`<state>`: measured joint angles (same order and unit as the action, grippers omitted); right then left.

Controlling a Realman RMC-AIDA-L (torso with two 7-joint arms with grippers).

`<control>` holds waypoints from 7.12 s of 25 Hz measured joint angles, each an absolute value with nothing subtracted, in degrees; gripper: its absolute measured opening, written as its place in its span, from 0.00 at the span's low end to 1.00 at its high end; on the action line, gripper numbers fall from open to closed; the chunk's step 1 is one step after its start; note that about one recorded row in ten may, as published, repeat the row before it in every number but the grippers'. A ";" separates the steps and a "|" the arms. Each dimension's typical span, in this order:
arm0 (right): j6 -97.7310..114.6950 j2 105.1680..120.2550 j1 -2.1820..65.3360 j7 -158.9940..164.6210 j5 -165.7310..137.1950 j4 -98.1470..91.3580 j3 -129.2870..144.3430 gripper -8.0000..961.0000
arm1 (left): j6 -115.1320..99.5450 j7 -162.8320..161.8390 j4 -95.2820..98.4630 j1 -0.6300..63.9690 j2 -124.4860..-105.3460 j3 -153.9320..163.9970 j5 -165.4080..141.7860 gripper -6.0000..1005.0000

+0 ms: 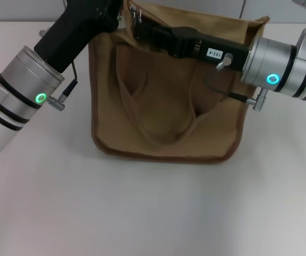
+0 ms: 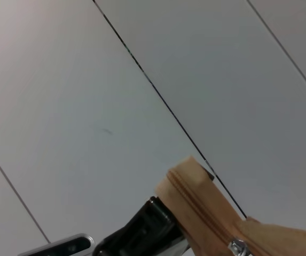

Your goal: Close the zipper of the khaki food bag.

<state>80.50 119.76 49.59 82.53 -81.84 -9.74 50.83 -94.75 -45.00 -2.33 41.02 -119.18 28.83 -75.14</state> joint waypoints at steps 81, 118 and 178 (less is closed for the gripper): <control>84.46 118.57 32.77 86.75 -82.22 -30.35 56.23 0.64 | -93.01 -45.09 -2.37 39.36 -119.18 26.46 -74.81 0.03; 83.03 118.85 34.85 91.70 -85.00 -28.16 58.01 0.64 | -91.28 -44.56 -2.28 41.40 -119.18 26.46 -74.55 0.03; 81.72 118.92 39.35 96.97 -87.21 -24.08 59.40 0.33 | -90.29 -44.38 -2.91 43.17 -119.17 26.45 -75.00 0.03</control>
<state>81.72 118.92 39.35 96.97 -87.21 -24.08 59.40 -90.29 -44.38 -2.91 43.17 -119.17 26.45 -75.00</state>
